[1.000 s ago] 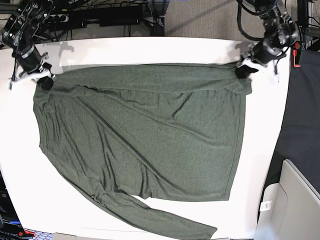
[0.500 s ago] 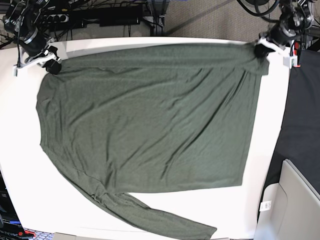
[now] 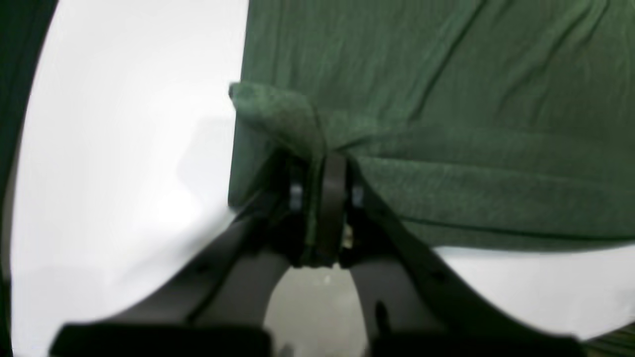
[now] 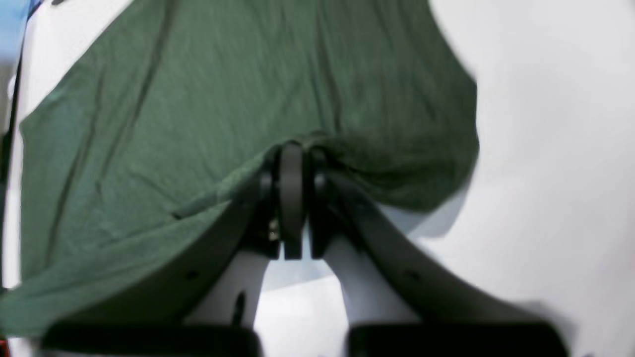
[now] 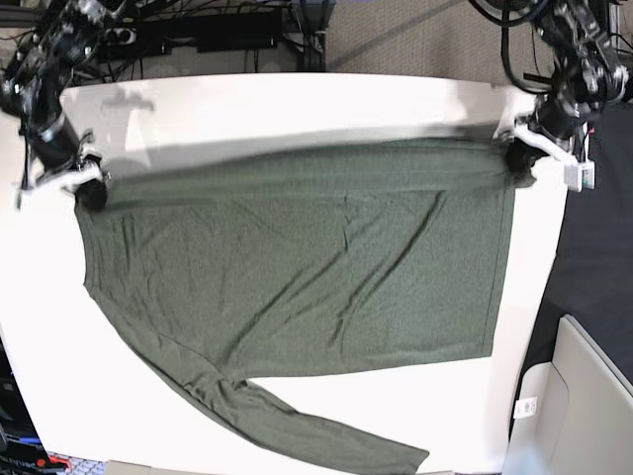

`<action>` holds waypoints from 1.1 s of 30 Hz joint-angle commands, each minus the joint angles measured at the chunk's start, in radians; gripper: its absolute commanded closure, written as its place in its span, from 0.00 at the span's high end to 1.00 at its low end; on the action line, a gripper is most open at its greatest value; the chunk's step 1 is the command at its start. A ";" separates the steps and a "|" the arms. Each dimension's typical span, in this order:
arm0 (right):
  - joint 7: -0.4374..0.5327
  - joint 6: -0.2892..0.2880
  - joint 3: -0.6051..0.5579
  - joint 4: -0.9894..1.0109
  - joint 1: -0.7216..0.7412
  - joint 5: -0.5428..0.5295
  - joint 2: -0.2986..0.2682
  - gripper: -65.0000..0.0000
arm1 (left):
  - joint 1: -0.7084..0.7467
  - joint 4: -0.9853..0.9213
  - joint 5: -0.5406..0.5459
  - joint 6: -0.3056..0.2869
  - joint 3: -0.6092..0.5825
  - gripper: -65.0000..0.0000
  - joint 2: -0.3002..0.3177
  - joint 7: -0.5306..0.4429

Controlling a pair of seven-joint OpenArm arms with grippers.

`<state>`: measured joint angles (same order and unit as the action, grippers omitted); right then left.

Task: Fold the T-shirt properly
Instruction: 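Lift the hem with both grippers and drag it away from the collar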

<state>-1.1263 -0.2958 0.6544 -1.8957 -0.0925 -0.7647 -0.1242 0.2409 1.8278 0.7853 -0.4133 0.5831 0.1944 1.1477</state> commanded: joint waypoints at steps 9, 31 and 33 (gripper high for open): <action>0.025 -0.115 -0.005 0.155 0.196 0.123 -0.012 0.00 | -0.179 -0.124 0.006 0.000 0.001 0.00 -0.014 -0.005; 0.151 -0.115 -0.034 0.580 0.383 0.123 0.001 0.14 | -0.328 -0.449 0.006 0.024 -0.001 0.09 -0.005 -0.113; 0.151 -0.113 -0.034 0.572 0.365 0.123 0.001 0.26 | -0.325 -0.449 0.010 0.069 -0.001 0.19 0.009 -0.111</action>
<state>-0.9920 -0.4011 0.6186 -1.3033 0.2604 -0.6270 -0.1078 -0.0692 1.3617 0.7723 -0.3363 0.5808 0.1799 1.0500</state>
